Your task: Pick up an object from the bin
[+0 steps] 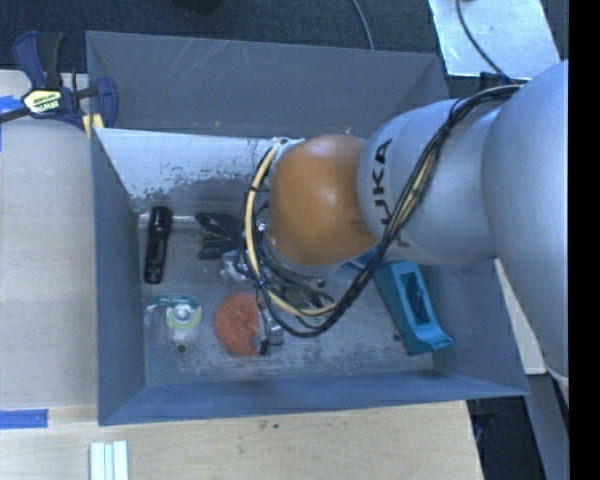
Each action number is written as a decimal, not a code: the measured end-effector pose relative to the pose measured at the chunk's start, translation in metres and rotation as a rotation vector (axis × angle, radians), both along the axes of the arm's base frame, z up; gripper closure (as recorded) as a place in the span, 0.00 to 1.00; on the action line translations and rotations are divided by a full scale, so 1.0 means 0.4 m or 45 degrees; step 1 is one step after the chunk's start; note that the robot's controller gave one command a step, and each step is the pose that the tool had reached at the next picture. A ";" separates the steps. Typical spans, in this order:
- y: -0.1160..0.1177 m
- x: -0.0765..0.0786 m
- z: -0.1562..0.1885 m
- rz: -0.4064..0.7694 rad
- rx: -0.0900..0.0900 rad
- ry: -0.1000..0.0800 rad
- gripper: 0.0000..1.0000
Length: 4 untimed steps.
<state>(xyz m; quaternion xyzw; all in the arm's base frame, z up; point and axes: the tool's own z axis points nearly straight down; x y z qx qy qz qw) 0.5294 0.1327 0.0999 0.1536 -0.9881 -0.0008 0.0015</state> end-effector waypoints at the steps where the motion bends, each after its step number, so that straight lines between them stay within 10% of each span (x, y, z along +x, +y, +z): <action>1: 0.004 -0.014 -0.073 -0.267 0.009 -0.025 0.00; 2: 0.021 -0.005 -0.070 0.083 0.002 -0.007 1.00; 4: 0.019 -0.011 0.023 0.081 0.000 0.003 1.00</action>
Offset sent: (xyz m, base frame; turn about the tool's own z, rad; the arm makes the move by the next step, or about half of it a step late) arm -0.0034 0.0082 -0.0299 -0.0671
